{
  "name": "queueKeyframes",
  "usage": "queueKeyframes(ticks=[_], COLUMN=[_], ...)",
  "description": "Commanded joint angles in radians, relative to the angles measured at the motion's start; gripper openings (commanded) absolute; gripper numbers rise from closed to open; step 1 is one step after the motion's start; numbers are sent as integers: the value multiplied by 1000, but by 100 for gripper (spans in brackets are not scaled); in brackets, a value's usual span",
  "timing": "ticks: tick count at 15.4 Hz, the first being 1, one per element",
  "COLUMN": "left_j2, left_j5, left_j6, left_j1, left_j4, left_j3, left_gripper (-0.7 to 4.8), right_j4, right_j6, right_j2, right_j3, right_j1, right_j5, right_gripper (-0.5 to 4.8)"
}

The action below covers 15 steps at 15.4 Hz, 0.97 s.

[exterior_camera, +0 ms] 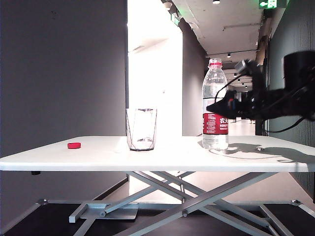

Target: Pick up the mineral water bottle on the table and pour water into the mug until it's half full.

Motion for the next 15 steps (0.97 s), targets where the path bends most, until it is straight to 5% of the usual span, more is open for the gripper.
queueKeyframes(ticks=[1,13,15], left_j2=[0,0,0], left_j5=[15,16,21], left_j6=[2,1,1], left_j1=[-2,-2,-2], left_j4=[9,-45,-58], left_j3=[2,2,2], left_gripper=[-5,-5,-5], right_j4=[-24,19,17], right_j6=[5,4,5], right_j2=[53,80,80], right_j3=[80,138,138], right_j1=[7,21,21], right_j5=[-6,19,16], right_gripper=[479,479,415])
